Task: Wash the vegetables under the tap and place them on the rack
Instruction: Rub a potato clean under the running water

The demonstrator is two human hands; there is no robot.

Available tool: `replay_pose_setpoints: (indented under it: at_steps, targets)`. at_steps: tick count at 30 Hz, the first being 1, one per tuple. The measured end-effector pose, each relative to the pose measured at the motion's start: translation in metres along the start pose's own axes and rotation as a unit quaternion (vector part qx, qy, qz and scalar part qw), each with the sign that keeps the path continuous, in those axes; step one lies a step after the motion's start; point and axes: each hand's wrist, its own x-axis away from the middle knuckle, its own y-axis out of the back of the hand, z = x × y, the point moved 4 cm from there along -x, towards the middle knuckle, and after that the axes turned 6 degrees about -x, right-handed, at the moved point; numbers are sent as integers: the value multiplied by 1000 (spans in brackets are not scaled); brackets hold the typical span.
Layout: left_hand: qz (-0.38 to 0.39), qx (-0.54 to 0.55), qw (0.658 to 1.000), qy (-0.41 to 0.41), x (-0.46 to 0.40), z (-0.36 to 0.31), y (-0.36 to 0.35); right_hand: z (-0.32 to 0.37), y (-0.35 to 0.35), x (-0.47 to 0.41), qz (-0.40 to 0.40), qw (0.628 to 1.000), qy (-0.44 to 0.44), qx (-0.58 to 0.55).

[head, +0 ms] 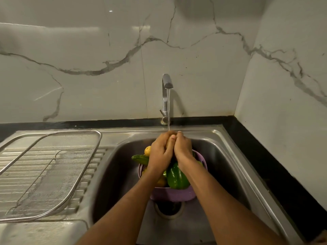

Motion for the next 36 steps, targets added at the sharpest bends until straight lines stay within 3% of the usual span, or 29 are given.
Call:
replay_pose_setpoints:
  at_steps: [3, 7, 9, 12, 14, 16, 19, 22, 24, 26, 29, 32, 36]
  targets:
    - [-55, 11, 997, 44, -3, -4, 2, 3, -6, 0, -19, 998, 39, 55]
    - [-48, 112, 970, 212, -11, -3, -7, 10, 2, 5, -55, 985, 117, 115]
    - [-41, 164, 935, 312, -13, -5, -8, 12, 4, 10, -67, 972, 169, 152]
    - [-43, 284, 839, 461, -10, -7, -4, 17, 1, 17, -66, 941, 245, 224]
    - [-60, 342, 794, 499, -10, -8, 1, 20, -2, 20, -55, 925, 286, 244]
    - [-82, 363, 781, 502, -11, -6, 3, 20, -5, 22, -43, 920, 303, 245]
    - [-98, 377, 807, 444, -12, -10, 4, 17, -7, 16, -29, 942, 261, 207]
    - [-76, 327, 886, 320, -12, -17, 1, 13, -5, 2, -12, 988, 130, 88]
    - [-48, 235, 945, 221, -8, -20, 0, 6, -3, 0, 31, 999, -12, -5]
    - [-23, 112, 989, 92, -8, -17, -1, 5, 2, 5, 89, 983, -117, -114]
    - [-8, -20, 998, -60, -13, -17, 2, 5, 5, 5, 114, 977, -135, -116]
    - [-24, -41, 997, -56, -16, -14, 1, -2, 0, 2, 80, 985, -113, -106]
    - [-64, -7, 995, 73, -16, -4, -12, -8, -1, -5, 66, 991, -78, -88]
